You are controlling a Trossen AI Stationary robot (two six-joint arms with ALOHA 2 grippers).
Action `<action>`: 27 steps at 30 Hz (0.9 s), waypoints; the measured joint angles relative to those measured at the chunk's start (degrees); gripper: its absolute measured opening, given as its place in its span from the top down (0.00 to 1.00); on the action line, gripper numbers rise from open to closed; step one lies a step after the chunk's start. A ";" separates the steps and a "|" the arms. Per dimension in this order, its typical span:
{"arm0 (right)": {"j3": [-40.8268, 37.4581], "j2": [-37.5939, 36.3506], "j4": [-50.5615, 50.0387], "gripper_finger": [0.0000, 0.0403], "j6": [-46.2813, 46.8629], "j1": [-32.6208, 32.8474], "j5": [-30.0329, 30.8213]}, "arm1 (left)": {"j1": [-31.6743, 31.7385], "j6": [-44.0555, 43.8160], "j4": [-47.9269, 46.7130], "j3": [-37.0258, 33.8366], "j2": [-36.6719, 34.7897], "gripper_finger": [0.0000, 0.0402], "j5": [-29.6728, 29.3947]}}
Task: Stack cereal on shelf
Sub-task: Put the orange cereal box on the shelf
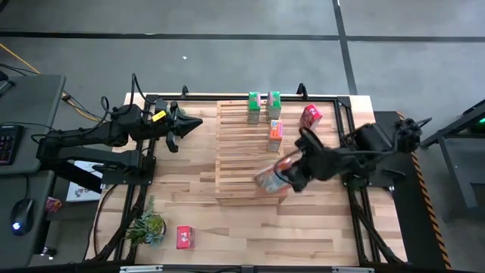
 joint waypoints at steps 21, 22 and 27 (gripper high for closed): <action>-6.58 1.55 -11.45 0.68 8.97 -7.38 -0.04 | 0.01 -0.01 1.18 0.00 0.00 1.00 0.00; -6.59 1.55 -11.45 0.68 9.50 -7.38 0.51 | 0.00 -0.01 1.16 0.00 0.00 1.00 0.00; -6.59 1.55 -11.48 0.68 9.49 -7.38 2.19 | 0.01 -0.01 1.16 0.00 0.00 1.00 0.00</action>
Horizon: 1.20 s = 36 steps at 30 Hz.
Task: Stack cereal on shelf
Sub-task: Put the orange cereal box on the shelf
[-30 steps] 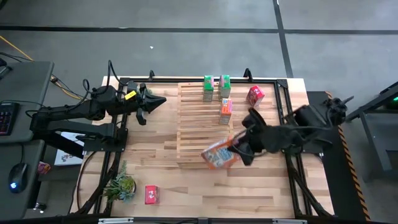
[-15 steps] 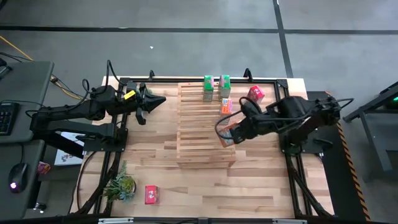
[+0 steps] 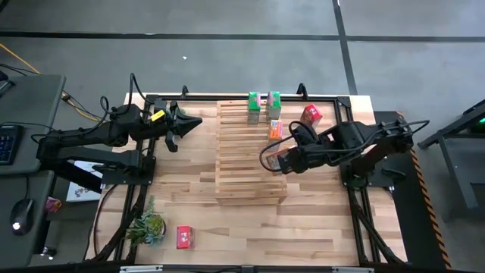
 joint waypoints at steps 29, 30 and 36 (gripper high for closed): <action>0.00 2.33 0.35 0.66 -4.98 -2.15 0.52 | 0.00 0.13 0.00 0.00 -0.02 1.00 0.00; 0.00 2.44 0.13 0.65 -4.96 -2.22 0.43 | -0.02 0.15 -0.02 0.00 0.00 1.00 0.00; 0.00 2.60 0.00 0.56 -4.96 -2.25 0.59 | -0.02 0.15 0.00 0.00 0.00 1.00 0.00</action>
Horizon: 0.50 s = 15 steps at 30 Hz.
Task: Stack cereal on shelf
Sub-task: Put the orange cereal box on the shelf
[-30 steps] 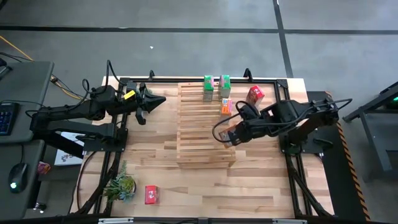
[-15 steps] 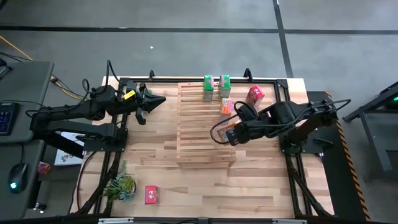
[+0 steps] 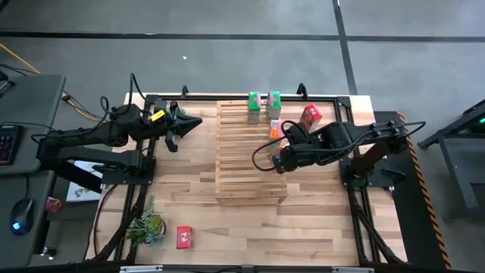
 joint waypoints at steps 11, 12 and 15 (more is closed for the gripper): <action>0.00 0.00 2.65 0.51 0.18 0.00 1.58 | 0.02 0.04 -0.02 0.00 -0.01 1.00 0.00; 0.00 0.00 3.11 0.51 0.20 0.00 1.87 | 0.02 0.04 0.00 0.00 -0.02 1.00 0.00; 0.00 0.00 4.10 0.51 0.15 -0.26 2.64 | 0.01 0.04 -0.02 0.00 -0.01 1.00 0.00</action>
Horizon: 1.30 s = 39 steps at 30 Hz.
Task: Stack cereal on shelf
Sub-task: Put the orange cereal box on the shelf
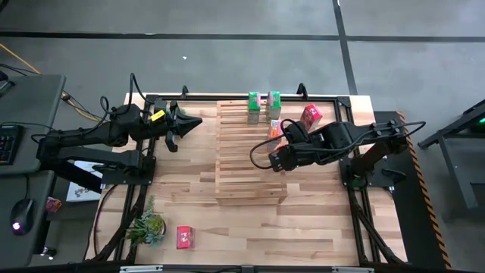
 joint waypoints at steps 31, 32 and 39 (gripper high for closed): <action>0.07 2.23 -4.04 0.55 -1.63 -0.39 -4.59 | -0.01 -0.02 -0.02 0.00 0.01 1.00 0.00; 0.07 2.23 -4.10 0.56 -0.87 -0.37 -4.74 | 0.01 -0.02 -0.02 0.00 0.00 1.00 0.00; 0.07 2.21 -2.50 0.71 7.37 -0.37 -5.82 | 0.00 -0.02 -0.02 0.00 -0.01 1.00 0.00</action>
